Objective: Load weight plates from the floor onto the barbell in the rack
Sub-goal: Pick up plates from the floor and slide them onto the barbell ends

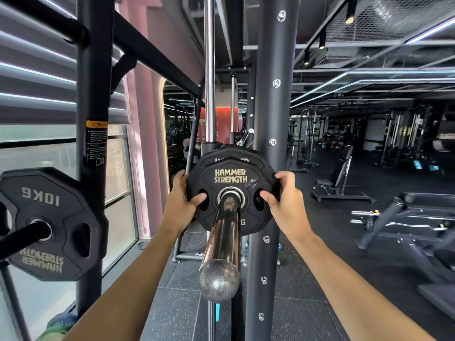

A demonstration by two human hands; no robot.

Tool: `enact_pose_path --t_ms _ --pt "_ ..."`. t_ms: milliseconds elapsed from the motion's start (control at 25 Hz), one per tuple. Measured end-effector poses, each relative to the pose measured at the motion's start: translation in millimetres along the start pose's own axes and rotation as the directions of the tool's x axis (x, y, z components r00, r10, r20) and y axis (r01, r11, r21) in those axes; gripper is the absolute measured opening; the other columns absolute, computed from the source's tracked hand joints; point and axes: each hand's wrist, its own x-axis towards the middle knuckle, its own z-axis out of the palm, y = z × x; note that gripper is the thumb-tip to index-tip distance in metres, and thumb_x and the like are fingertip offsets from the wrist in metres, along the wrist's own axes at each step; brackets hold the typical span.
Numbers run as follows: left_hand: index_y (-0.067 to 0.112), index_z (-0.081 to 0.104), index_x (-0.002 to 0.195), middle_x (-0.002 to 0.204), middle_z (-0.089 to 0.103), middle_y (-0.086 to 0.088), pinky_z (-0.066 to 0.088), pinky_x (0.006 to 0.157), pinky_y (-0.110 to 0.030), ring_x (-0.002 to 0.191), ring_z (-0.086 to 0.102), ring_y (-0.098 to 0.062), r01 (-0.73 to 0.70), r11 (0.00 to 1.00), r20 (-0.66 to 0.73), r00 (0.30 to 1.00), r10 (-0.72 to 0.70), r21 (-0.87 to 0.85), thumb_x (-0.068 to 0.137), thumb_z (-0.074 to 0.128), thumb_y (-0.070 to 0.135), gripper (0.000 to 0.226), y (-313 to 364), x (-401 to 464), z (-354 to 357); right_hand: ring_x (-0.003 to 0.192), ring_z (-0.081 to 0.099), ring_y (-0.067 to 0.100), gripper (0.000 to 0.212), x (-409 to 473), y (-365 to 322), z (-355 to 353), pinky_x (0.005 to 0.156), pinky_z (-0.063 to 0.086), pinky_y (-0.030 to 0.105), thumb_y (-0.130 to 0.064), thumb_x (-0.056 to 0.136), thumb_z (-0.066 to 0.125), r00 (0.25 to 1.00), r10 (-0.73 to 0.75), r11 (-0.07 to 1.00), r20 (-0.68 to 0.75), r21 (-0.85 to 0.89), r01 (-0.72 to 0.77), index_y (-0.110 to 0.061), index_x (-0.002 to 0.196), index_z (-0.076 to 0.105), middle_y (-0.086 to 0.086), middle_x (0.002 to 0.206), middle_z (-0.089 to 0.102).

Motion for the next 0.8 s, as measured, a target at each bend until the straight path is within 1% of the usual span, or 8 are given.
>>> enact_pose_path --t_ms 80,120,160,240,360,480,640,800 --pt "0.021 0.039 0.15 0.134 0.061 0.01 0.048 0.103 -0.027 0.118 0.061 -0.001 0.019 0.998 0.082 0.997 -0.014 -0.056 0.093 0.066 0.002 0.066 -6 5 -5 0.118 0.055 0.006 0.07 0 2 -3 0.093 0.041 0.011 -0.016 0.09 0.07 0.988 0.1 0.981 0.114 0.153 -0.117 -0.017 0.146 0.028 -0.014 0.13 0.054" --pt "0.023 0.043 0.148 0.134 0.064 0.007 0.049 0.102 -0.029 0.12 0.061 -0.004 0.014 0.998 0.111 0.994 -0.007 -0.064 0.093 0.066 0.004 0.063 -9 7 -7 0.12 0.053 0.002 0.079 1 4 -3 0.099 0.04 0.016 -0.018 0.09 0.072 0.978 0.128 0.967 0.166 0.197 -0.16 -0.02 0.152 0.023 -0.017 0.133 0.052" --pt "0.022 0.045 0.147 0.133 0.065 0.004 0.049 0.103 -0.03 0.121 0.061 -0.008 0.012 0.997 0.129 0.992 -0.003 -0.07 0.093 0.066 0.005 0.06 -10 8 -9 0.118 0.055 0.0 0.08 2 8 -2 0.103 0.042 0.02 -0.019 0.089 0.073 0.972 0.132 0.963 0.194 0.206 -0.172 -0.023 0.153 0.025 -0.019 0.131 0.055" --pt "0.019 0.048 0.145 0.132 0.067 0.002 0.05 0.103 -0.03 0.121 0.063 -0.01 0.008 0.996 0.137 0.991 0.004 -0.088 0.093 0.066 0.006 0.057 -12 9 -10 0.111 0.061 -0.003 0.07 3 15 0 0.102 0.048 0.025 -0.017 0.087 0.073 0.975 0.114 0.965 0.189 0.212 -0.154 -0.027 0.147 0.039 -0.019 0.122 0.065" --pt "0.018 0.05 0.144 0.129 0.068 0.003 0.053 0.098 -0.024 0.118 0.064 -0.008 0.014 0.994 0.132 0.991 0.0 -0.105 0.092 0.067 0.005 0.056 -14 10 -10 0.105 0.065 -0.004 0.061 4 17 2 0.095 0.052 0.02 -0.009 0.086 0.073 0.983 0.109 0.956 0.148 0.257 -0.144 -0.024 0.14 0.049 -0.017 0.114 0.07" --pt "0.018 0.051 0.143 0.128 0.068 0.004 0.053 0.093 -0.016 0.116 0.064 -0.004 0.01 0.995 0.137 0.991 0.004 -0.102 0.092 0.068 0.004 0.056 -10 9 -12 0.104 0.066 -0.003 0.059 3 17 4 0.089 0.052 0.017 -0.007 0.086 0.073 0.985 0.1 0.95 0.138 0.28 -0.136 -0.025 0.138 0.052 -0.02 0.111 0.071" --pt "0.028 0.053 0.132 0.125 0.068 0.01 0.051 0.085 -0.009 0.109 0.065 0.005 0.024 0.996 0.153 0.988 -0.011 -0.087 0.093 0.066 0.003 0.049 -4 10 -14 0.107 0.066 0.0 0.057 0 21 6 0.093 0.053 0.022 -0.007 0.088 0.071 0.983 0.108 0.945 0.145 0.293 -0.147 -0.024 0.138 0.052 -0.019 0.112 0.072" --pt "0.024 0.05 0.138 0.125 0.067 0.01 0.051 0.085 -0.008 0.109 0.065 0.005 0.019 0.998 0.156 0.988 -0.009 -0.062 0.093 0.065 0.003 0.052 -1 7 -14 0.107 0.066 0.001 0.057 2 22 6 0.096 0.052 0.028 -0.01 0.088 0.072 0.982 0.119 0.945 0.148 0.286 -0.158 -0.025 0.139 0.051 -0.017 0.114 0.072"
